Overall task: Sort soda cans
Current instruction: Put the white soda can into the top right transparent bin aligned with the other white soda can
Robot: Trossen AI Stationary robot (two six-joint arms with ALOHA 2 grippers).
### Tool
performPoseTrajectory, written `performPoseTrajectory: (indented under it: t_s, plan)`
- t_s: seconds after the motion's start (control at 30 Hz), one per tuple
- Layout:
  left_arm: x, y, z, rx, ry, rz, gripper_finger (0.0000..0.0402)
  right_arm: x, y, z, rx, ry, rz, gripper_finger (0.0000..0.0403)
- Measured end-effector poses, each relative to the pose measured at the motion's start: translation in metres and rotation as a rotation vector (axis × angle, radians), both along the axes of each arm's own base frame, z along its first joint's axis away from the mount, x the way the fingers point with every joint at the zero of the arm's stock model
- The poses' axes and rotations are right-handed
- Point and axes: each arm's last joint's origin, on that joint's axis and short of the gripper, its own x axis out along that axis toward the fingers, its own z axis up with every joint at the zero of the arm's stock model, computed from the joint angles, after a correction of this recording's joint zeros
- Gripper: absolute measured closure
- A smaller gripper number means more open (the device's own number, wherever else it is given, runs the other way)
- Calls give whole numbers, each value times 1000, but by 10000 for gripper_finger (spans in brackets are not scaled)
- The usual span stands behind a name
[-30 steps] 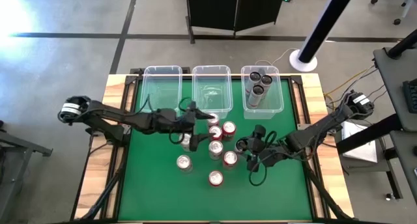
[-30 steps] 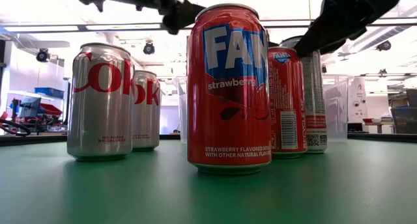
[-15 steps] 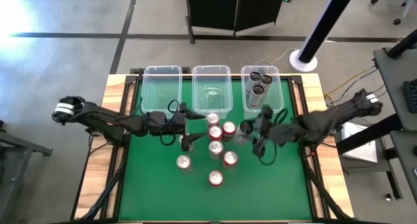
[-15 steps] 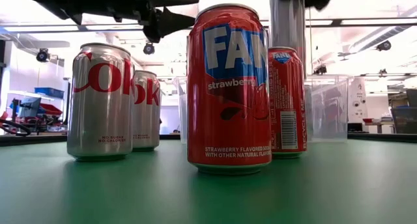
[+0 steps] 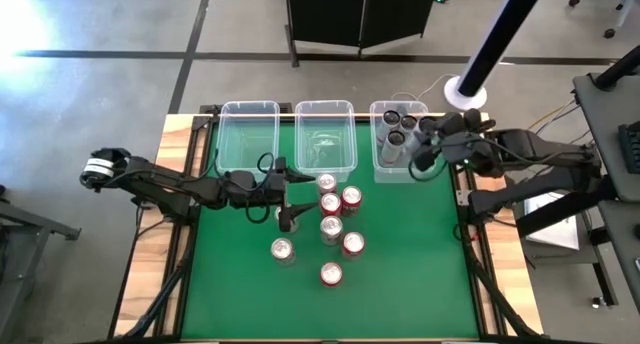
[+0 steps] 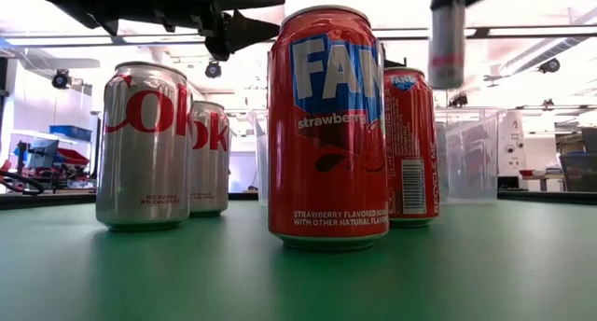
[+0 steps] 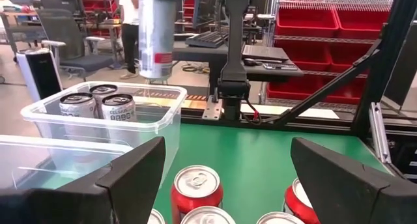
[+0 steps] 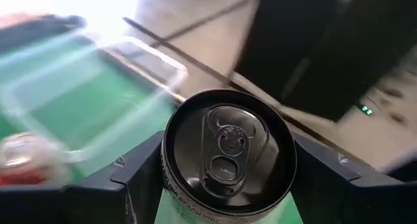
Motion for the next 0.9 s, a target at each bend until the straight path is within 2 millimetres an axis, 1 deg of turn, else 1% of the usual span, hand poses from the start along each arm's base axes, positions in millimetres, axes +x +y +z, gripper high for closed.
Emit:
performPoseTrajectory:
  t_s: [0.13,0.2,0.4,0.57,0.73,0.8,0.9]
  plan:
    - [0,0,1,5,-7,0,86,-1,-8,-27,8,40,-58,148]
    - [0,0,1,5,-6,0,86,0,-12,-41,17,25,-80,148]
    - [-1,0,3,-15,-14,0,86,4,-28,-88,45,46,-155,145]
    - [-14,-3,22,-34,-91,-16,86,7,-37,-119,72,16,-180,144]
    - [-31,1,47,-34,-186,-10,86,9,-39,-138,91,11,-177,141]
    - [-36,4,56,-66,-187,-2,86,8,-39,-144,94,14,-185,141]
    - [-39,8,68,-105,-140,15,86,6,-40,-152,96,14,-197,139]
